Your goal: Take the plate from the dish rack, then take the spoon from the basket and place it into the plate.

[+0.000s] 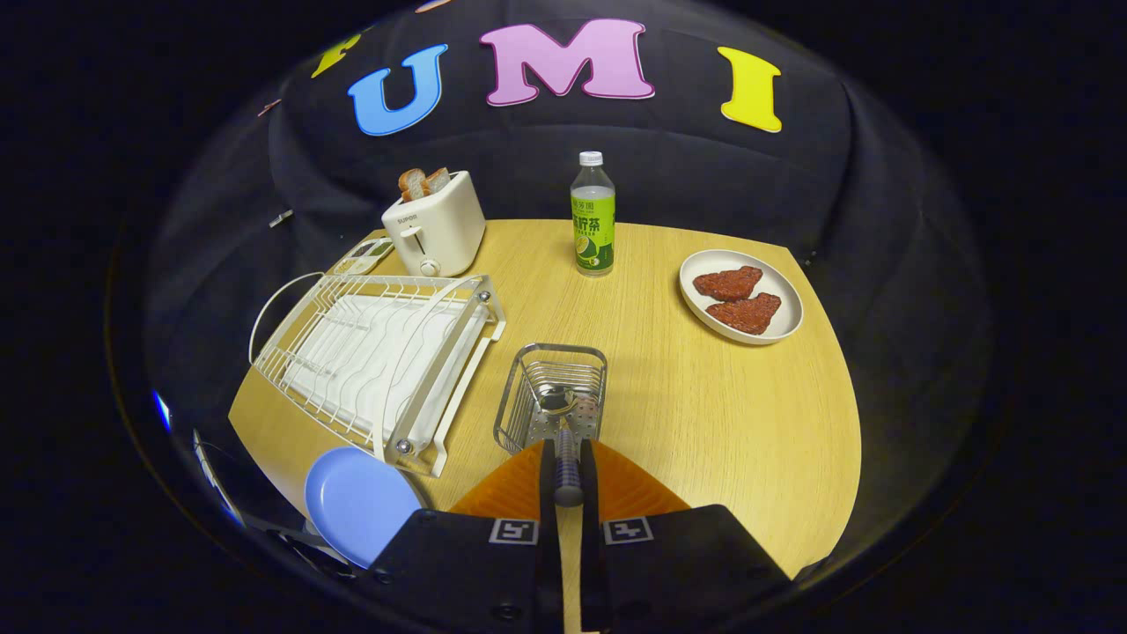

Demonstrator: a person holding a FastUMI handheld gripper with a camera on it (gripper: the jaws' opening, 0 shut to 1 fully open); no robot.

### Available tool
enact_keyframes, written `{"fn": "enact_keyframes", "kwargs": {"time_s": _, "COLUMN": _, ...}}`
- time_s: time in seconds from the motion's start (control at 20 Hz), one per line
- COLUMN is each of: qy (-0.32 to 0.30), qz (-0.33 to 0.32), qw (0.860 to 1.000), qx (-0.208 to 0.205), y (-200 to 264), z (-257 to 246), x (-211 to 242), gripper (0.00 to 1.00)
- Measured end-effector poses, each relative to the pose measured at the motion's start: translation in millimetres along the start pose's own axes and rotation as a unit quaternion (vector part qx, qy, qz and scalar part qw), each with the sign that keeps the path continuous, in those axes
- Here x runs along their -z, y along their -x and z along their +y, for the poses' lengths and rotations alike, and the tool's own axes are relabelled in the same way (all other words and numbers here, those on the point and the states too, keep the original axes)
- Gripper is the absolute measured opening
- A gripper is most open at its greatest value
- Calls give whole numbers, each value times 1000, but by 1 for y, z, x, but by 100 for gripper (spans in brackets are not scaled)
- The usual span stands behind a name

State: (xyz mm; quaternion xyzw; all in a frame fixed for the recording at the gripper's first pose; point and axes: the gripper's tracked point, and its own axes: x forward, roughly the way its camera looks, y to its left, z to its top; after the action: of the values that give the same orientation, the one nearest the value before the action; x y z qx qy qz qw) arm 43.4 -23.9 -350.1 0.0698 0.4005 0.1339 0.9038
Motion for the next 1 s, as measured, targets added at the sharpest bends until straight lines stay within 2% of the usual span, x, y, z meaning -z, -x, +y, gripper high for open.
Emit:
{"fn": "enact_keyframes", "kwargs": {"time_s": 0.2, "qy": -7, "qz": -15, "qw": 1000, "qx": 7, "y": 26, "z": -7, "x": -9, "gripper": 12}}
{"fn": "enact_keyframes", "kwargs": {"time_s": 0.45, "qy": -2, "qz": -63, "qw": 998, "qx": -6, "y": 85, "z": 5, "x": -32, "gripper": 12}}
{"fn": "enact_keyframes", "kwargs": {"time_s": 0.75, "qy": 14, "qz": -104, "qw": 987, "qx": -125, "y": 146, "z": 91, "x": -49, "gripper": 12}}
{"fn": "enact_keyframes", "kwargs": {"time_s": 0.9, "qy": 41, "qz": -103, "qw": 977, "qx": -180, "y": 160, "z": 134, "x": -36, "gripper": 12}}
{"fn": "enact_keyframes", "kwargs": {"time_s": 1.0, "qy": 66, "qz": -88, "qw": 974, "qx": -198, "y": 159, "z": 150, "x": -17, "gripper": 12}}
